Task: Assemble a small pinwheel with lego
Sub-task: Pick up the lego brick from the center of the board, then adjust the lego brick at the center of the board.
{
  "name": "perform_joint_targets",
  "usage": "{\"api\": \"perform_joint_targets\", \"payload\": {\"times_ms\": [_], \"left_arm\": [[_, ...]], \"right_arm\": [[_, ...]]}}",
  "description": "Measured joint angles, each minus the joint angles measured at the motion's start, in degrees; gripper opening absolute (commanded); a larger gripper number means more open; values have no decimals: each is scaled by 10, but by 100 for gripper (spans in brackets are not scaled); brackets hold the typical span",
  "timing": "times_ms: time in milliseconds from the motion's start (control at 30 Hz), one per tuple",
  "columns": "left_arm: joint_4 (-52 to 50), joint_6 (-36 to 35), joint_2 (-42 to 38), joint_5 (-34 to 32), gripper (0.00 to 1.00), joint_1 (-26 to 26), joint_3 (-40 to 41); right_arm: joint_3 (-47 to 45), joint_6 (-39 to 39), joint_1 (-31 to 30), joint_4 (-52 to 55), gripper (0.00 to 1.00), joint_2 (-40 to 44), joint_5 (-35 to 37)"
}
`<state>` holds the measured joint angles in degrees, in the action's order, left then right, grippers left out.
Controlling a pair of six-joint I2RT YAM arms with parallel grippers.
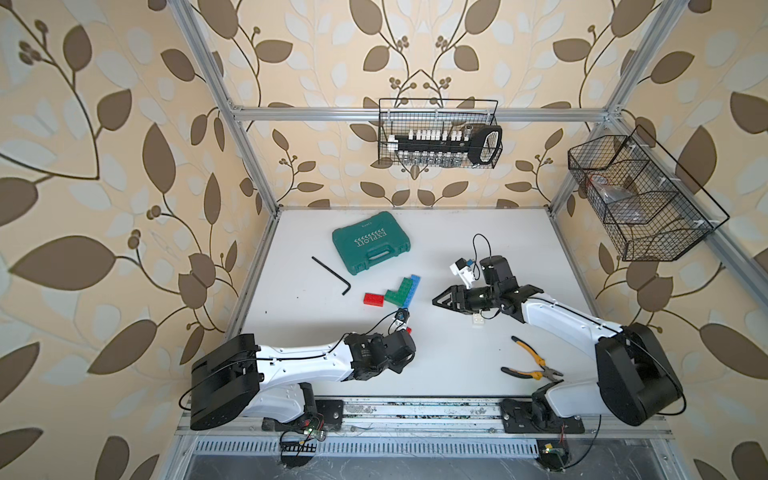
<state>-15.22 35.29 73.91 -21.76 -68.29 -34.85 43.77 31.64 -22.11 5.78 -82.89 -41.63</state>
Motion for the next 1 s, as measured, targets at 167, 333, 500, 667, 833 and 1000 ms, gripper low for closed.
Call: {"api": "perform_joint_targets", "payload": {"times_ms": [167,333,500,667,833,1000], "left_arm": [[24,-41,30,22,13,62,-27],[38,-84,49,47,13,100,-35],[51,-106,66,74,13,106,-42],[60,-114,66,85,13,106,-42],[72,-118,66,99,11,106,-33],[75,-120,66,100,7,111,-12]], "right_arm": [[69,-7,7,-5,57,-88,12],[208,-26,23,-21,52,-193,25],[312,-33,27,-42,48,-309,19],[337,-34,26,-50,48,-370,17],[367,-42,25,-46,47,-398,16],[381,-43,21,-48,46,-417,11]]}}
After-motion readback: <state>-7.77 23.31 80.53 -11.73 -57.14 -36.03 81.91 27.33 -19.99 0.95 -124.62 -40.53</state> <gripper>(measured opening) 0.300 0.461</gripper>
